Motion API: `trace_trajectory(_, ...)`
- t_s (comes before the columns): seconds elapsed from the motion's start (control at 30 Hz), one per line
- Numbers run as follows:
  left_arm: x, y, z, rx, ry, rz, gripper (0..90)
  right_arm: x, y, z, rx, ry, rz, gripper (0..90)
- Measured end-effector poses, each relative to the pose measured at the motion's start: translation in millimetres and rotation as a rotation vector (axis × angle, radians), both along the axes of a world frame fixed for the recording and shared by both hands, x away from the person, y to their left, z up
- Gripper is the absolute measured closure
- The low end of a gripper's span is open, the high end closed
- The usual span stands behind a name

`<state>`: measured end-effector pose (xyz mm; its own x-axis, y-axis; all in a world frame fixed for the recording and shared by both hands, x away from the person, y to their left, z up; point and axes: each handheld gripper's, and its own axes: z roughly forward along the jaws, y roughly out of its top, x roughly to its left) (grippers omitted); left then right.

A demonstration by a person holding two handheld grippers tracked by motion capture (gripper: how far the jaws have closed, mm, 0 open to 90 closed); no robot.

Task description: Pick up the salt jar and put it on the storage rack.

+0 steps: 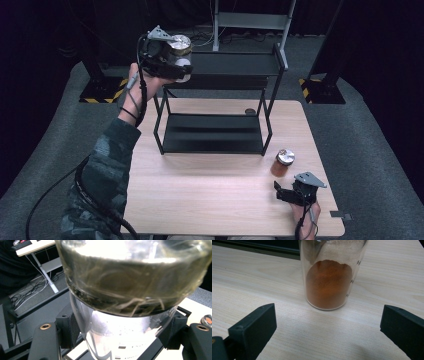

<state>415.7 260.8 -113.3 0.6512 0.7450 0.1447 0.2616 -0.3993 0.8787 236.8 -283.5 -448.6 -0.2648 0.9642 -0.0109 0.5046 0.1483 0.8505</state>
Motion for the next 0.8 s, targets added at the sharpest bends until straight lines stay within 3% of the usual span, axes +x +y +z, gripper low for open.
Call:
trace_trajectory(0.4,17.7,-13.5,4.8,0.019,0.018,0.033,30.7,0.5,0.0,0.5,-0.002,0.003,0.002,0.0)
trace_trajectory(0.8,38.5,-20.1,5.5,0.011,0.052,0.067,30.6,0.6,0.0,0.6,-0.004,0.004,0.005,0.0)
